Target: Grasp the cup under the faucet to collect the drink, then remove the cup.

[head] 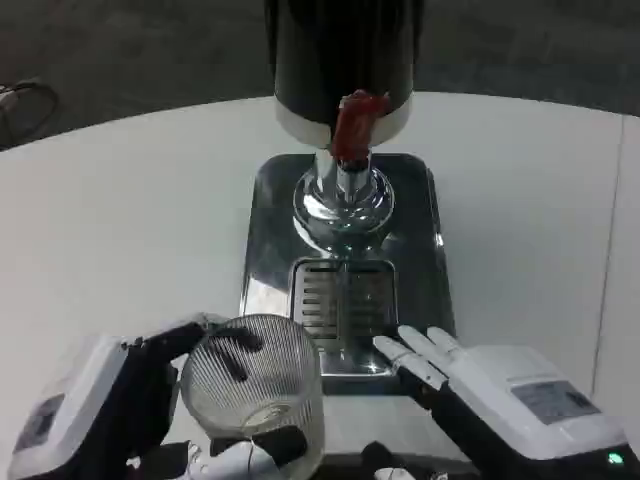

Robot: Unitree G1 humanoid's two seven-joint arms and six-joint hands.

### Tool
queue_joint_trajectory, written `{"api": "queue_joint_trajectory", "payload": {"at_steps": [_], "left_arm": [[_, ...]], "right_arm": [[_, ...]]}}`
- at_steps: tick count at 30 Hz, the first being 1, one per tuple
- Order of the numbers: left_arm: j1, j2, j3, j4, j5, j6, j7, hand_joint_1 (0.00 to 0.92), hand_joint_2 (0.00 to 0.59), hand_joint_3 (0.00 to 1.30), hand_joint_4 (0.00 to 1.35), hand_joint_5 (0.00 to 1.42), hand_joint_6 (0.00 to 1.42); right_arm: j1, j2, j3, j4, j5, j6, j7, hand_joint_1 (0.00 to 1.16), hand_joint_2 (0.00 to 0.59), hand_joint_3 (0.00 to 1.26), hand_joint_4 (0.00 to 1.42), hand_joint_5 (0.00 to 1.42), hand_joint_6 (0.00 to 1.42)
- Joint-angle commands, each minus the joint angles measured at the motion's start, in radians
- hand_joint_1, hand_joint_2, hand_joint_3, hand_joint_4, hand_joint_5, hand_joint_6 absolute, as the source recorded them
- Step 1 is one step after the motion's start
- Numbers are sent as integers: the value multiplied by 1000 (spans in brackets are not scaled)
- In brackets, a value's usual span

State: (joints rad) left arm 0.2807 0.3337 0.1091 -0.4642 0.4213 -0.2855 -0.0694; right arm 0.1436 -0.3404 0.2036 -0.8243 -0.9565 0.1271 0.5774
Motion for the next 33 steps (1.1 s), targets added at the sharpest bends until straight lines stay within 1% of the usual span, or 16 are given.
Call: {"api": "queue_joint_trajectory", "payload": {"at_steps": [1,7,17,23,26,28,33], "left_arm": [[1,17,31,-5,-38,-18,-5,481,161,1064,1186,1407,1424],[-4,25,44,0,-52,-24,-11,481,161,1064,1186,1407,1424],[-22,19,40,12,-49,-18,-8,481,161,1064,1186,1407,1424],[-107,6,21,42,-40,14,-6,481,161,1064,1186,1407,1424],[-150,-1,7,79,-28,10,6,481,161,1064,1186,1407,1424],[-172,-7,-1,119,-17,4,20,481,161,1064,1186,1407,1424],[-238,-11,-13,220,8,1,62,481,161,1064,1186,1407,1424]], "right_arm": [[-11,10,5,-5,-10,2,16,305,454,79,0,0,108],[-9,13,2,-6,-13,0,20,308,450,82,0,0,111],[2,20,-3,-9,-15,5,18,318,446,83,0,0,113],[35,34,17,-18,-43,-3,6,318,448,83,0,0,113],[40,40,11,-24,-52,1,9,315,451,83,0,0,113],[48,35,7,-33,-61,-7,12,314,452,83,0,0,113],[90,42,-3,-62,-58,-12,4,311,453,83,0,0,113]]}}
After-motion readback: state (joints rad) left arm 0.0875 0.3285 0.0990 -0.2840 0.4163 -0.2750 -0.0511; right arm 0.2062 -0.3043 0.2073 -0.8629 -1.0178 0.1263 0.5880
